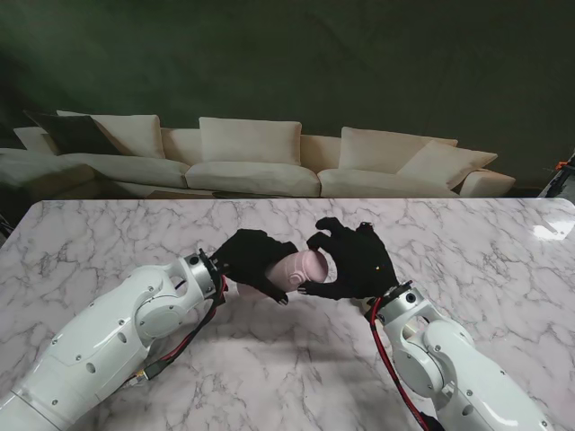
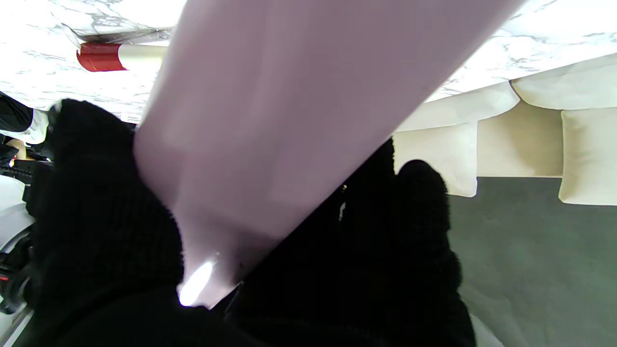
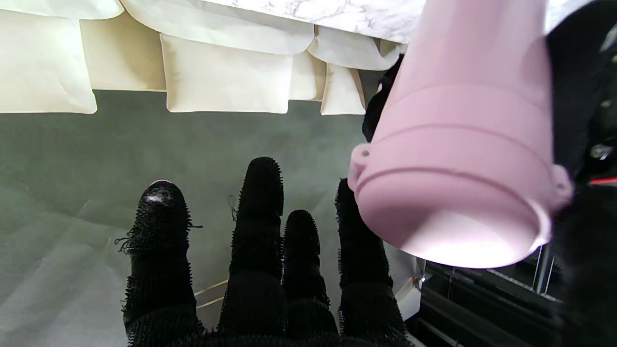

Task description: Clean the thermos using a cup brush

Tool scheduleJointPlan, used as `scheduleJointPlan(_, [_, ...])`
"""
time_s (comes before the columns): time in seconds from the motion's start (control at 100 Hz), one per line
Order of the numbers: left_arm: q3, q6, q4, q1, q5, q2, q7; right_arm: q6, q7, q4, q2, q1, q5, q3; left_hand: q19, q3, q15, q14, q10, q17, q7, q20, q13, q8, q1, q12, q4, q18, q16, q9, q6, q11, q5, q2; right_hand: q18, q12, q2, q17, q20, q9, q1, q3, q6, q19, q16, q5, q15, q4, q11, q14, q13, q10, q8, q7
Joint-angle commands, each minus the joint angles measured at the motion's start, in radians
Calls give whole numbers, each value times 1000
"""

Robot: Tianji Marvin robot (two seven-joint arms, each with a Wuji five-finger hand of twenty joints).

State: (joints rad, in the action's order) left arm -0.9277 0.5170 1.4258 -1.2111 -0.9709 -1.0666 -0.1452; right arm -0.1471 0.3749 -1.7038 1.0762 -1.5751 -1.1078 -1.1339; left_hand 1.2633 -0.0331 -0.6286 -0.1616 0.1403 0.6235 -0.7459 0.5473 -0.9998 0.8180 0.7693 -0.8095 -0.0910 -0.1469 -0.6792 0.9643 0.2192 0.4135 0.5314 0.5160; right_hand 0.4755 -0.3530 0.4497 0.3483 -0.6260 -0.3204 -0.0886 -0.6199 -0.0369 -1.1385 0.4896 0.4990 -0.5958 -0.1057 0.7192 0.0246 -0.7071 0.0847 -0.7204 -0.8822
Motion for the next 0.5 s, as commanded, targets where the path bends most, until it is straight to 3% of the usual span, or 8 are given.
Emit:
scheduleJointPlan(0.0, [3, -1, 6, 8, 4, -4, 9, 4, 8, 19, 17, 6, 37, 22, 40, 377, -145, 56, -48, -10, -97, 27, -66, 48, 474, -25, 77, 81, -43, 1, -239, 42, 81, -279, 35, -24, -51, -34, -16, -32, 167, -59, -81, -1, 25, 126, -34, -38, 19, -16, -14, -21, -15, -122])
scheduleJointPlan(0.11, [8, -4, 5, 10, 7, -5, 11, 29, 14, 26, 31, 8, 96, 44, 41, 377, -145, 54, -48, -10, -97, 27, -66, 48, 474, -25, 77, 81, -43, 2, -241, 42, 81, -279, 46, -40, -119, -47, -20, -106, 364, -113, -43, 1, 48, 237, -69, -37, -2, -2, -24, -39, 40, -82])
scheduleJointPlan(0.16, [9, -4, 5, 10, 7, -5, 11, 30, 11, 25, 35, 5, 123, 47, 41, 377, -145, 55, -49, -10, -97, 27, -65, 48, 473, -25, 77, 81, -43, 2, -241, 42, 81, -279, 42, -39, -174, -39, -18, -80, 416, -110, -5, -4, 50, 112, -67, -28, -25, 0, -13, -40, 136, 82])
scheduleJointPlan(0.21, [10, -5, 4, 10, 8, -5, 12, 14, -6, 19, 39, -3, 158, 41, 41, 377, -145, 55, -48, -10, -97, 27, -65, 48, 474, -25, 78, 81, -43, 2, -240, 43, 81, -280, 35, -26, -204, -48, -11, -28, 434, -103, -7, 3, 42, -106, -43, -21, -56, 1, 21, -42, 234, 245])
scheduleJointPlan(0.27, [9, -6, 5, 9, 8, -4, 14, -6, -17, 9, 41, -15, 177, 33, 41, 377, -145, 54, -48, -11, -96, 28, -65, 48, 474, -25, 78, 80, -43, 2, -241, 43, 81, -280, 42, 20, -219, -80, 9, 71, 408, -81, -19, 34, -10, -368, 56, -13, -113, 17, 85, -43, 308, 338])
scheduleJointPlan(0.34, [6, -6, 7, 6, 7, -3, 18, -28, -5, 0, 38, -27, 160, 17, 42, 376, -145, 53, -48, -12, -97, 28, -65, 48, 473, -25, 78, 79, -43, 3, -241, 43, 82, -279, 39, 71, -192, -102, 38, 140, 331, -62, -2, 60, -75, -418, 157, -4, -165, 33, 138, -33, 396, 515])
scheduleJointPlan(0.4, [3, -5, 8, 4, 6, -3, 19, -50, 6, -10, 34, -40, 137, -6, 43, 377, -146, 54, -45, -12, -96, 28, -65, 48, 474, -25, 78, 78, -43, 2, -240, 43, 81, -279, 34, 118, -128, -120, 80, 142, 236, -67, 16, 101, -126, -408, 229, 5, -274, 50, 166, -19, 331, 653])
scheduleJointPlan(0.49, [-2, -5, 11, 1, 4, -2, 19, -97, 3, -29, 23, -61, 88, -50, 43, 377, -146, 52, -48, -11, -96, 29, -65, 48, 474, -25, 78, 79, -43, 2, -240, 43, 82, -280, -34, 130, 82, -126, 132, 144, 40, -117, 86, 147, -162, -398, 273, 16, -316, 54, 140, 23, 242, 618])
